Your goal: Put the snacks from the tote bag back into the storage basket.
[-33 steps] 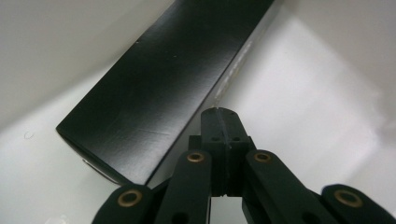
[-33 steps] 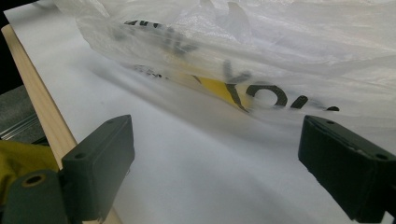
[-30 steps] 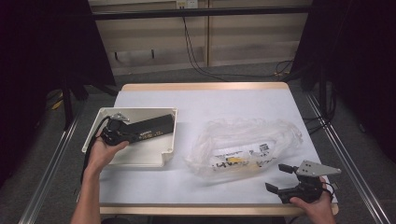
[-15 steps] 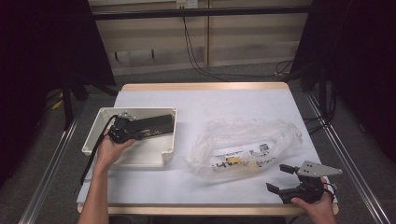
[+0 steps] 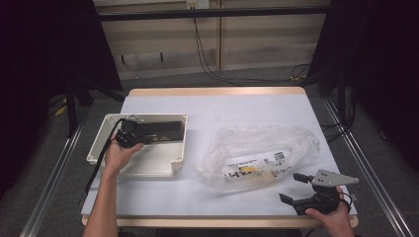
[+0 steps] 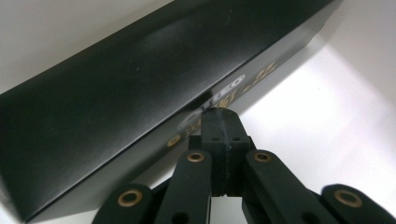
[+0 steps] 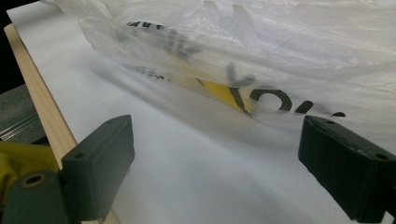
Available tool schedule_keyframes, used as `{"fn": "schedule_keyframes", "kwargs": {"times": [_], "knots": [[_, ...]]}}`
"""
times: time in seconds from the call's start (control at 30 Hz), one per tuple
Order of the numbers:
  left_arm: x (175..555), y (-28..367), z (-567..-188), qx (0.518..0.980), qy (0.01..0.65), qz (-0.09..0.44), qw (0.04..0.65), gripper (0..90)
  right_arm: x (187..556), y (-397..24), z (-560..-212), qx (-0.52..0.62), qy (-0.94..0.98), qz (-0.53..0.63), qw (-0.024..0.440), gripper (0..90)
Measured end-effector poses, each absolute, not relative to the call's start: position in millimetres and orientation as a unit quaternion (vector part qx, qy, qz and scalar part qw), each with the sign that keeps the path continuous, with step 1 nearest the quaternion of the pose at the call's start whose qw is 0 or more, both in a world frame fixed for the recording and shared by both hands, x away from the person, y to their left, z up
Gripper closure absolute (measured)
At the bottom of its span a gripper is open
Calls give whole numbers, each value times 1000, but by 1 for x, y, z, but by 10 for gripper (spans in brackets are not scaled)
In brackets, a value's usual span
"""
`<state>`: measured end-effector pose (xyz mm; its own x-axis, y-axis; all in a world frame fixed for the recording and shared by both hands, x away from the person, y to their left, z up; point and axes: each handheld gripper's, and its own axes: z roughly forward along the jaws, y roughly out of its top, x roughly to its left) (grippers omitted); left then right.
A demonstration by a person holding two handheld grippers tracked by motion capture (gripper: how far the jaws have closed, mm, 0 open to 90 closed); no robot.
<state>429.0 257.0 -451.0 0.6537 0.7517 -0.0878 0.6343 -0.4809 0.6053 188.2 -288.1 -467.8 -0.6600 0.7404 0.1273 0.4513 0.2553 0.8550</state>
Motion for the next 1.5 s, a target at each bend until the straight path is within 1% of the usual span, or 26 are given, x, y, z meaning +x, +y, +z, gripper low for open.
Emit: {"fn": "schedule_keyframes", "kwargs": {"times": [0.3,0.5,0.53,0.63,0.7,0.73,0.8,0.83,0.87,0.9,0.97,1.03,1.1,1.17,1.2,1.27,1.3,1.4,1.5], "knots": [[436,253,-456,854,406,95,311,900,187,-289,-468,384,777,475,152,101],[435,253,-455,866,394,95,293,898,184,-290,-467,385,776,474,156,101],[435,254,-454,870,388,94,290,878,184,-290,-467,386,776,474,156,101],[429,256,-447,868,380,95,305,791,185,-290,-467,386,776,474,157,100],[425,258,-442,870,371,101,310,678,186,-289,-467,387,775,473,158,100],[424,260,-439,868,369,97,318,605,186,-289,-467,386,776,473,158,99],[421,264,-435,873,349,90,329,498,185,-288,-467,386,777,473,156,100],[419,265,-433,876,345,90,324,428,185,-288,-467,386,777,473,156,100],[418,266,-431,878,345,91,320,332,185,-288,-467,386,777,472,157,100],[416,267,-429,878,344,93,321,254,185,-289,-467,386,777,472,157,100],[411,269,-424,877,333,92,334,198,185,-289,-467,387,776,473,157,100],[408,271,-419,871,332,103,348,132,185,-289,-467,388,775,473,158,100],[404,274,-413,866,325,104,365,93,185,-289,-467,387,775,474,158,100],[400,277,-406,871,307,108,367,56,185,-289,-467,388,775,473,158,100],[398,279,-402,873,298,111,369,50,185,-290,-466,388,775,473,159,100],[396,285,-396,884,271,99,368,47,185,-290,-467,388,774,474,160,100],[395,289,-392,883,267,100,372,39,185,-290,-466,388,774,475,159,100],[393,304,-381,873,284,125,376,39,185,-290,-466,389,774,474,159,100],[386,321,-374,857,300,144,393,40,185,-290,-466,390,773,475,159,100]]}}
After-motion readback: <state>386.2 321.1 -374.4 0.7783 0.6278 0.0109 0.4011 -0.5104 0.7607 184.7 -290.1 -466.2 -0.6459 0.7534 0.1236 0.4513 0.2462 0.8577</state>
